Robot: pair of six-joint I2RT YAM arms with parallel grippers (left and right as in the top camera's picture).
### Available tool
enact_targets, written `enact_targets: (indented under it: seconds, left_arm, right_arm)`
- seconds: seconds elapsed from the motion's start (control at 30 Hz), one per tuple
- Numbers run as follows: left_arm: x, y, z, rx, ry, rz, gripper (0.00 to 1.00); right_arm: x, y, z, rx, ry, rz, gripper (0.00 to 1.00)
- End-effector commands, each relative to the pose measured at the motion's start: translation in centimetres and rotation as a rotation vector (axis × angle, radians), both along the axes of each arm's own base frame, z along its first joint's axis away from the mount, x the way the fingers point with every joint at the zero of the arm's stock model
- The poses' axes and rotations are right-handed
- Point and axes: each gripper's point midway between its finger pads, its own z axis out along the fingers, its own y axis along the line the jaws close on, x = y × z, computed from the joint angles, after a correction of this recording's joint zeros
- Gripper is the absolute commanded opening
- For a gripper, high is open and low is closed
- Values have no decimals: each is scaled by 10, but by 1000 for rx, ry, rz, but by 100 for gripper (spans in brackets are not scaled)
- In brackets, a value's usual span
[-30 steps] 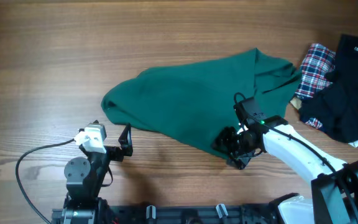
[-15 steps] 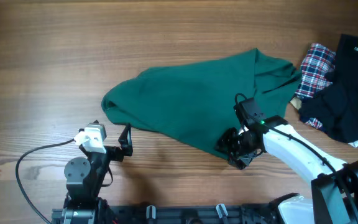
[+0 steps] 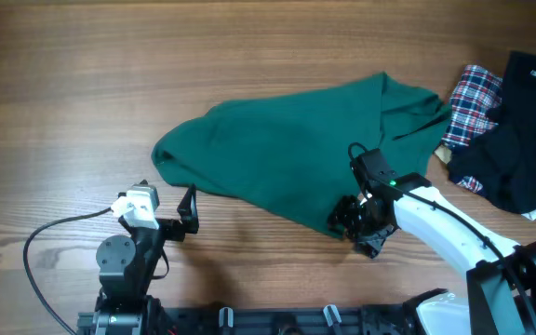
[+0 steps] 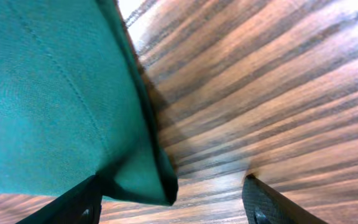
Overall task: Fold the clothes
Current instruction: 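Grasp the lower right corner of the green garment with the right gripper, then reach the left gripper to the garment's left end and grasp it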
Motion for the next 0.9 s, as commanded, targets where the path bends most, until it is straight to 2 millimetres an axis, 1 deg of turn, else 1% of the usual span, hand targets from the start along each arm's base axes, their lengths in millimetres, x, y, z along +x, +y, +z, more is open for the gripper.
enact_targets:
  seconds: [0.0,0.07,0.13,0.2,0.33,0.4,0.47,0.5,0.53,0.57,0.7,0.77,0.83,0.87]
  left_arm:
    - [0,1,-4,-2,11,11,100]
    - [0,1,-4,-2,11,11,100]
    - [0,1,-4,-2,11,11,100]
    - [0,1,-4,-2,11,11,100]
    - [0,1,-4,-2,11,11,100]
    - [0,1,-4,-3,12,11,100]
    - [0,1,-4,-2,11,11,100]
    - [0,1,-4,-2,11,11,100]
    - [0,1,-3,-2,8,11,100]
    - [0,1,-3,-2,8,11,100]
    - [0,1,-3,-3,8,11,100]
    - [0,1,-3,-3,7,11,100]
    - [0,-1,-1,-6,-1,-3,100]
    - [0,-6,4,-15,-18,-34,100]
  right_arm:
    - [13,-4,-12,-33,-76,92,74]
    - [12,0,-16,-14,-61,100,72]
    - [9,-2,-22,-23,-34,101,69]
    - [6,-2,-27,-29,-11,100,64]
    - [2,-4,-34,-41,21,98,45]
    - [1,-4,-35,-42,25,98,33]
    - [1,-5,-35,-43,25,99,25]
    - [1,-5,-35,-43,26,98,19]
    - [1,-5,-35,-45,24,99,8]
    - [1,-5,-35,-46,25,99,4]
    - [2,-6,-35,-53,21,99,4]
    - [8,-12,-31,-95,4,99,4]
    - [15,-16,-23,-126,-15,101,4]
    - [22,-19,-13,-151,-40,101,4]
